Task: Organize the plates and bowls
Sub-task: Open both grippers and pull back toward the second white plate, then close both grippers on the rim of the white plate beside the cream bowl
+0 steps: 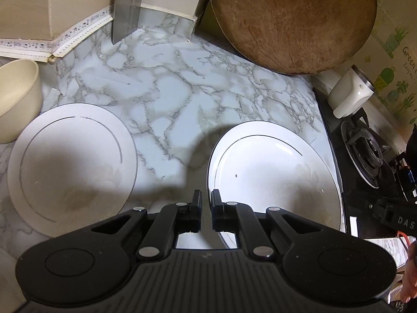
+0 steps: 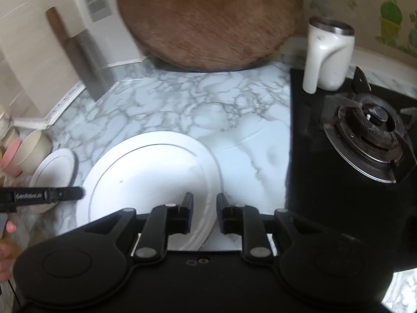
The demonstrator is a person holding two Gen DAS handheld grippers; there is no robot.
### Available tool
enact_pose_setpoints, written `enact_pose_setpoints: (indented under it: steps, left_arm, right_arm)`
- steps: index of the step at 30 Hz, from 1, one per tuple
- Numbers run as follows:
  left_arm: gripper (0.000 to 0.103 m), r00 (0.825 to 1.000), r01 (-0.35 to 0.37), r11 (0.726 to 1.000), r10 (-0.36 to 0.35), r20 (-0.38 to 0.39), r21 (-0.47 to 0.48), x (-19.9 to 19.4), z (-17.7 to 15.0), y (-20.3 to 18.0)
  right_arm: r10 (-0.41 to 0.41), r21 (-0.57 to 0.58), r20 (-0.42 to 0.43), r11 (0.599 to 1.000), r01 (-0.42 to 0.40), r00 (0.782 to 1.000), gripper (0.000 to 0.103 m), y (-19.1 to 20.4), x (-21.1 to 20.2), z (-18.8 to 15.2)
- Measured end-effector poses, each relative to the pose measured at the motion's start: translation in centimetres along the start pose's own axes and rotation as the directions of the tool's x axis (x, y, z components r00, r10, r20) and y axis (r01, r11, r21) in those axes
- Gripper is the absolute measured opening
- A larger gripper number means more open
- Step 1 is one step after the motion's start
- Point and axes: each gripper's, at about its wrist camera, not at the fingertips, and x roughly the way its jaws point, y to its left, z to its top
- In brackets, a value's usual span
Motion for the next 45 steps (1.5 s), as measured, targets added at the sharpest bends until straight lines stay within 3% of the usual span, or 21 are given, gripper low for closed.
enact_pose_setpoints:
  steps: [12, 18, 22, 27, 38, 40, 43, 44, 45]
  left_arm:
    - [0.006, 0.997, -0.051, 0.999, 0.051, 0.064, -0.001, -4.7, -2.5, 2.1]
    - [0.006, 0.988, -0.09, 0.995, 0.094, 0.122, -0.036, -7.7, -3.8, 4.2]
    - [0.006, 0.98, -0.115, 0.991, 0.125, 0.157, -0.071, -9.7, -4.3, 6.0]
    - [0.007, 0.963, -0.17, 0.98, 0.188, 0.19, -0.108, -11.6, -4.6, 8.1]
    - [0.011, 0.942, -0.223, 0.957, 0.261, 0.213, -0.185, -13.5, -5.3, 11.4]
    - [0.02, 0.942, -0.224, 0.954, 0.264, 0.207, -0.199, -13.5, -5.5, 11.7]
    - [0.054, 0.933, -0.234, 0.949, 0.281, 0.225, -0.213, -13.7, -5.6, 11.8]
    - [0.072, 0.927, -0.237, 0.946, 0.288, 0.239, -0.221, -13.9, -5.7, 11.9]
    - [0.08, 0.92, -0.243, 0.943, 0.299, 0.254, -0.229, -14.0, -5.7, 11.9]
  right_arm:
    - [0.106, -0.102, 0.016, 0.989, -0.103, 0.994, 0.034, 6.9, -2.5, -1.2]
    - [0.186, -0.172, 0.012, 0.968, -0.181, 0.982, 0.046, 11.4, -2.4, -1.1]
    - [0.235, -0.223, -0.022, 0.946, -0.233, 0.972, 0.049, 14.2, -1.7, -1.0]
    - [0.256, -0.279, -0.017, 0.927, -0.251, 0.966, 0.065, 17.2, -0.8, -0.6]
    - [0.272, -0.349, -0.029, 0.899, -0.264, 0.962, 0.084, 20.8, 1.1, 0.3]
    - [0.27, -0.352, -0.04, 0.897, -0.266, 0.962, 0.084, 21.1, 1.6, 0.5]
    - [0.269, -0.352, -0.046, 0.897, -0.268, 0.962, 0.084, 21.2, 2.0, 0.8]
    - [0.271, -0.354, -0.049, 0.895, -0.27, 0.961, 0.084, 21.2, 2.2, 0.8]
    - [0.272, -0.355, -0.052, 0.895, -0.272, 0.961, 0.084, 21.2, 2.4, 1.0]
